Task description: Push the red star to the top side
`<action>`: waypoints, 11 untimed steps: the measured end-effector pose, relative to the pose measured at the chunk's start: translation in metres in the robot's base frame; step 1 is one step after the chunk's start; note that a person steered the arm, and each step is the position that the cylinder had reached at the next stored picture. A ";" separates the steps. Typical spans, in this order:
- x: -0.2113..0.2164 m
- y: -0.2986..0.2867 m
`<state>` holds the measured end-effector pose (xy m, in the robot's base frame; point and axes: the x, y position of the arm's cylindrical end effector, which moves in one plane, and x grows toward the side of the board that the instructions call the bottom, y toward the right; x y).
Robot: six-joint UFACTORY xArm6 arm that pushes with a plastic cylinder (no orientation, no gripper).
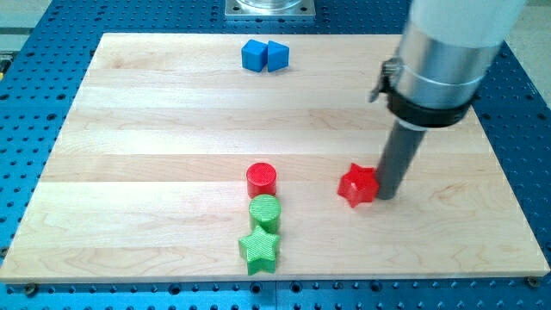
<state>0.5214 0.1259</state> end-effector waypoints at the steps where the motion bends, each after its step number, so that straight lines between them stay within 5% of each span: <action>1: 0.020 -0.012; 2: 0.068 -0.033; 5: -0.011 -0.049; 11: -0.011 -0.053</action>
